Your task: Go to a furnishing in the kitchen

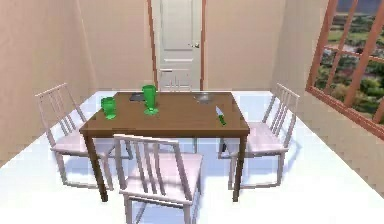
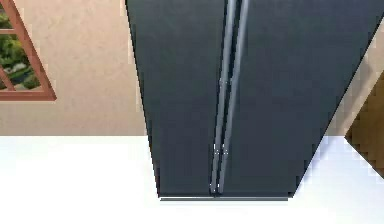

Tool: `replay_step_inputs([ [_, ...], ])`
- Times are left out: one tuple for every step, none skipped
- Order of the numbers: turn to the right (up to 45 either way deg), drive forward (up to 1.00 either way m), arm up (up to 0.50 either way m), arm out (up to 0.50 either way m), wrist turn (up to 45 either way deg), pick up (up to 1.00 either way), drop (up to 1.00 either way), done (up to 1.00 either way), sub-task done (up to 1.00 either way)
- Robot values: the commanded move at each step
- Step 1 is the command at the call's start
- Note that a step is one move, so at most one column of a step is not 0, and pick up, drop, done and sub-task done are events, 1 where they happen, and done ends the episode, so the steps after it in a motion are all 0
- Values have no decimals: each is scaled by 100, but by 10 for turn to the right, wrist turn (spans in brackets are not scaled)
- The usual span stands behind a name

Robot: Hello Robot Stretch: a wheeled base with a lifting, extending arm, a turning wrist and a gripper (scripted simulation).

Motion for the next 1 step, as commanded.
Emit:
replay_step_inputs([
  [0,0,0,0,0,0,0,100,0],
])
